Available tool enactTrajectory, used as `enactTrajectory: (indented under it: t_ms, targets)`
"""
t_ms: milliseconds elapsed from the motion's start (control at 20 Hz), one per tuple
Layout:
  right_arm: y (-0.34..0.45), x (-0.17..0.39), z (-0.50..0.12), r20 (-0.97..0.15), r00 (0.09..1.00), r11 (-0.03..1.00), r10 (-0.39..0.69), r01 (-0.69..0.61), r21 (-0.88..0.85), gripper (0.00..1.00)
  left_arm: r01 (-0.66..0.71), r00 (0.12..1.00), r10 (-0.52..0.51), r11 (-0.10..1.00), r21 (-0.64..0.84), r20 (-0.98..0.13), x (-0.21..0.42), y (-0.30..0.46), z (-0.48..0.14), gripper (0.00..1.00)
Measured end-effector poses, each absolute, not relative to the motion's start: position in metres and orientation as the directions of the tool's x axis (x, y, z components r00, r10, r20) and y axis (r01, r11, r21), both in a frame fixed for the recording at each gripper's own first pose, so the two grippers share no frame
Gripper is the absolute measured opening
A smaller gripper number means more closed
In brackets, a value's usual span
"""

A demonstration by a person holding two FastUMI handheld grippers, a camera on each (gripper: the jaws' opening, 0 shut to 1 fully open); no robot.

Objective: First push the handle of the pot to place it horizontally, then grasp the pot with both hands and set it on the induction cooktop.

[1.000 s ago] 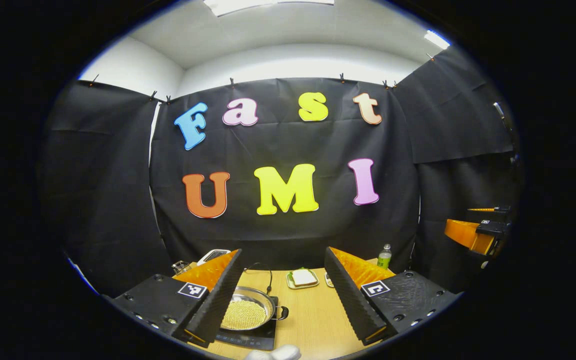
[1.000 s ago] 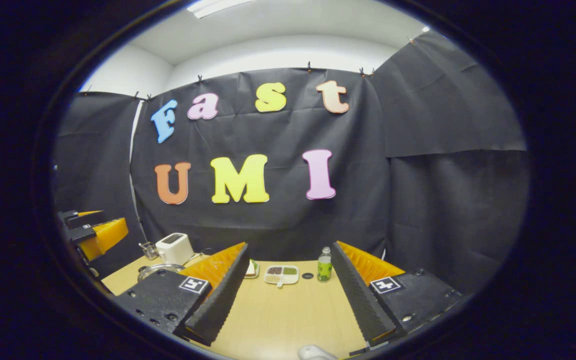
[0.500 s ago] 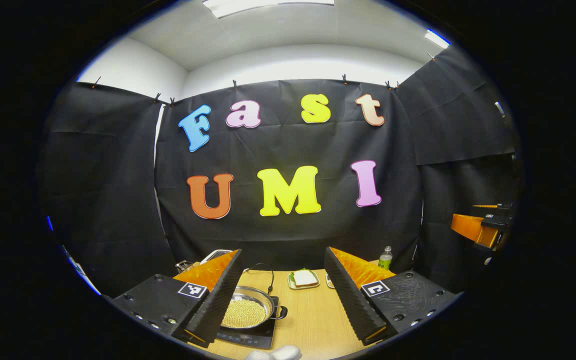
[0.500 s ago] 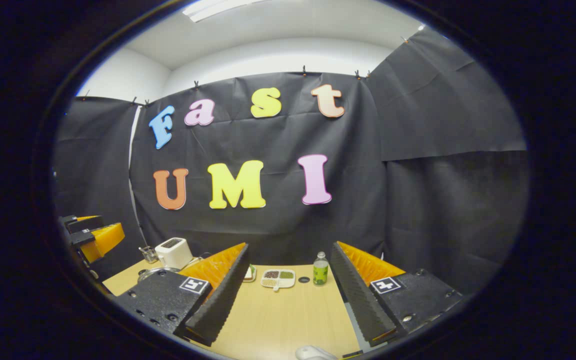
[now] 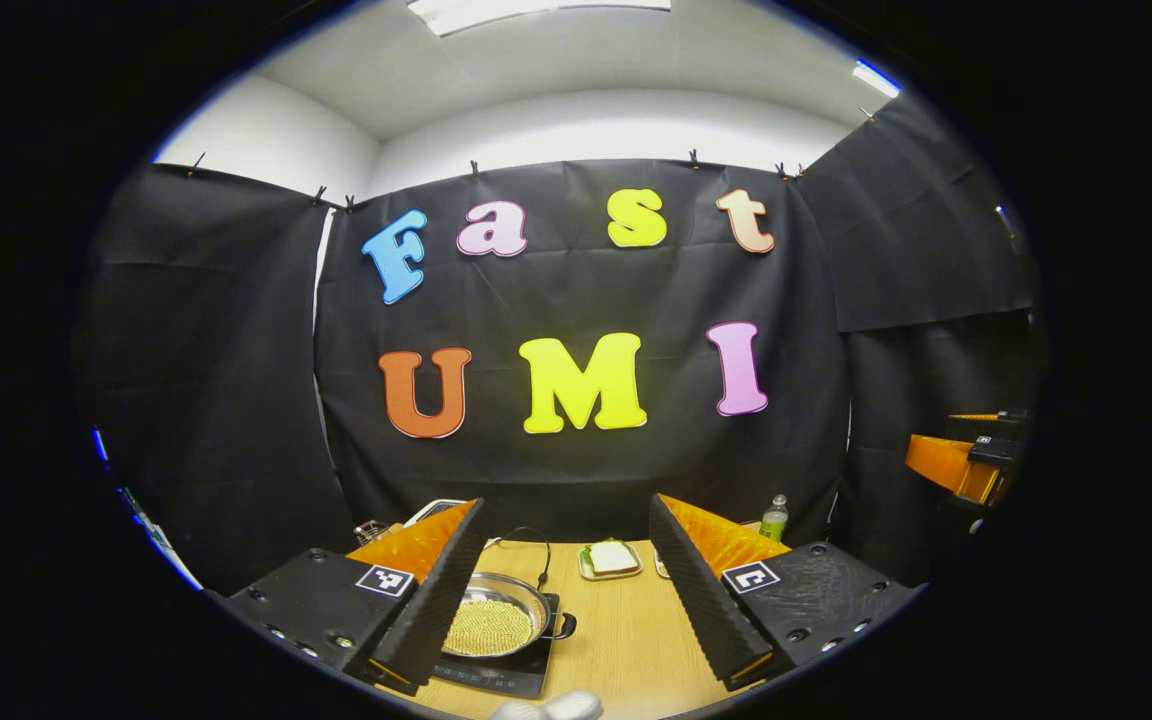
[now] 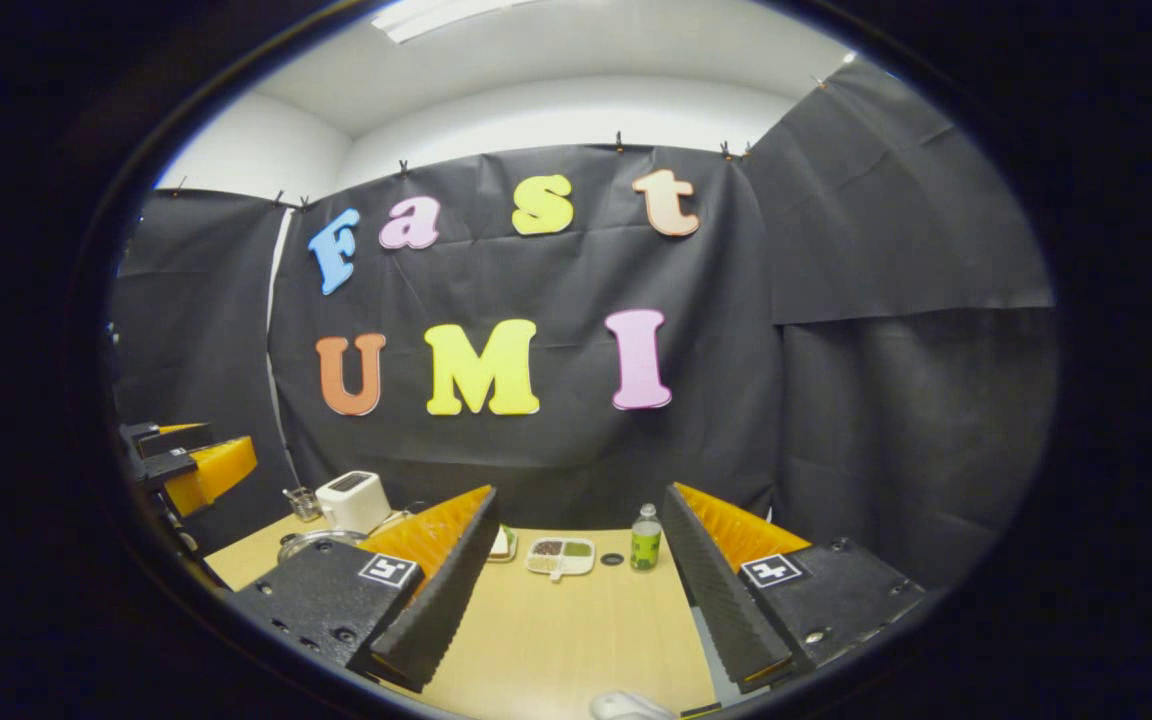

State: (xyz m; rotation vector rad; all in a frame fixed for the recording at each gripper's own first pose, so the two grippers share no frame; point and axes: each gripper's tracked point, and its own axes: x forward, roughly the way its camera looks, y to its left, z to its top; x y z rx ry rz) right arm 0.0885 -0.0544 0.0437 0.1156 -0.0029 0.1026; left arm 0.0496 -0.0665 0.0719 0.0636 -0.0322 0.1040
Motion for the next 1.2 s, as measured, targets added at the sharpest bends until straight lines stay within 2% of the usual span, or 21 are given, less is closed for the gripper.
enactTrajectory:
  t_ms: [1200]
  targets:
    - [-0.0602, 0.0873, 0.0383, 0.007, 0.992, 0.987, 0.124, -0.124, 0.099, 1.00, -0.129, 0.992, 0.128, 0.990, 0.058, 0.020, 0.0430, -0.0660, 0.0680, 0.96]
